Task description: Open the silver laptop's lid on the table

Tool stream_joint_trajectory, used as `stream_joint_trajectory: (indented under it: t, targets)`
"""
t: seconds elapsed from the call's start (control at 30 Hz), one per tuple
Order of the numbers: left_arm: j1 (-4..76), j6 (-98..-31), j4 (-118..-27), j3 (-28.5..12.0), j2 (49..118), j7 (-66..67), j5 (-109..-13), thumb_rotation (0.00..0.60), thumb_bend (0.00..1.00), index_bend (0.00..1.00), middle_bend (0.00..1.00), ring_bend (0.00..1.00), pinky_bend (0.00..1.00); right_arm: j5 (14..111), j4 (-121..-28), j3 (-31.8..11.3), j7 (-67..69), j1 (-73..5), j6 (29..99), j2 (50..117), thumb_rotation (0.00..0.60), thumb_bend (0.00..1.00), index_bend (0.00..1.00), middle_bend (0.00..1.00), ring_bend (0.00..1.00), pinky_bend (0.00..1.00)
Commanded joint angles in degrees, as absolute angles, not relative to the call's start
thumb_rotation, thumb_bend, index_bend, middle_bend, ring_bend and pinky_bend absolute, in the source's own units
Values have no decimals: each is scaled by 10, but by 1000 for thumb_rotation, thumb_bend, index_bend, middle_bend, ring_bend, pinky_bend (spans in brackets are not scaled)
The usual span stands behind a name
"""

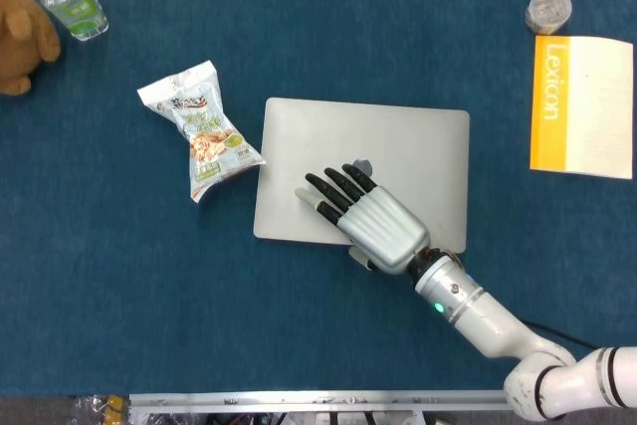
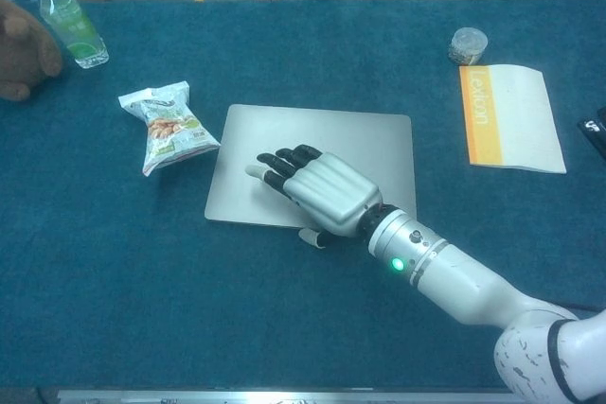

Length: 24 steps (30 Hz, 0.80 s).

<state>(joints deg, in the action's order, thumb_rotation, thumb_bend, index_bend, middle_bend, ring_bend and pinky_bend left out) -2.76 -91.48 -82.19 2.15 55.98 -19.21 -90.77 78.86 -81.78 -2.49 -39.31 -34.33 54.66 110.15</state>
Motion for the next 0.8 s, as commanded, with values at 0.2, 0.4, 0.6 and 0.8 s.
stream_joint_trajectory:
  t: [0.2, 0.4, 0.6, 0.8]
  targets:
    - [-18, -897, -805, 21, 566, -194, -907, 600, 247, 47, 0, 0, 14, 783, -827, -30, -421, -353, 548, 1094, 600, 356, 0, 19, 0, 102]
    - [-4, -877, -795, 23, 571, -191, -914, 600, 247, 47, 0, 0, 14, 775, -844, -41, -452, -364, 552, 1083, 600, 358, 0, 19, 0, 102]
    - [5, -857, -794, 31, 572, -184, -920, 600, 247, 48, 10, 0, 14, 764, -859, -52, -478, -376, 554, 1073, 600, 359, 0, 19, 0, 102]
    - [8, -859, -787, 37, 578, -182, -932, 600, 247, 51, 27, 0, 14, 752, -869, -68, -501, -392, 554, 1066, 600, 358, 0, 19, 0, 102]
